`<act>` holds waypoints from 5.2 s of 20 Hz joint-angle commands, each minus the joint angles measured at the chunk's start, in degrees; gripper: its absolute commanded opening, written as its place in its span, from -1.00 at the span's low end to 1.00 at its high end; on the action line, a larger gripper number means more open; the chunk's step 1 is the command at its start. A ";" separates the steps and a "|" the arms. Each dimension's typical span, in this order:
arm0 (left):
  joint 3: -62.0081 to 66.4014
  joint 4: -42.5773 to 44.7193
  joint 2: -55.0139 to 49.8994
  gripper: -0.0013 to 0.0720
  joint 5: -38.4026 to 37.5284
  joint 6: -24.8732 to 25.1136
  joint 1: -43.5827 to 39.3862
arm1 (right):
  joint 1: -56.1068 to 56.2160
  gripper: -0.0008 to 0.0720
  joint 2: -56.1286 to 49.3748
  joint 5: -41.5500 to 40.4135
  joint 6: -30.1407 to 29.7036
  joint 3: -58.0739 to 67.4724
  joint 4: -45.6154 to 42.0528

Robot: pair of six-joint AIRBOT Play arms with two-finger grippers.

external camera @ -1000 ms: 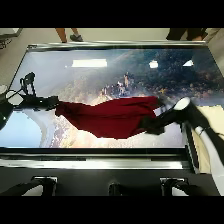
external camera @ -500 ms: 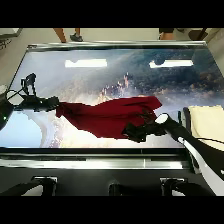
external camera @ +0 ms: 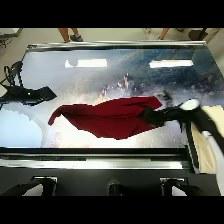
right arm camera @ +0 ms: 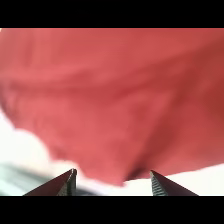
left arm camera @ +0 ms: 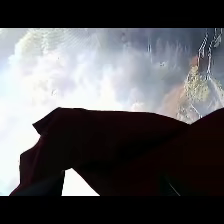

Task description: Fold the shirts.

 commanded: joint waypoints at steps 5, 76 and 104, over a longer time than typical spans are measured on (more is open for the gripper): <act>-19.82 -4.17 -4.09 0.99 3.63 -3.04 -6.08 | -12.13 0.76 -2.86 8.87 3.41 0.76 -14.05; 30.05 -0.39 -31.91 -0.87 -5.70 -1.11 -4.76 | 5.38 -0.88 -33.35 -8.28 19.87 48.46 -6.91; 30.32 -2.97 -33.97 -0.87 -14.29 3.43 -0.96 | 25.86 0.35 -8.31 -27.23 6.21 -16.17 18.12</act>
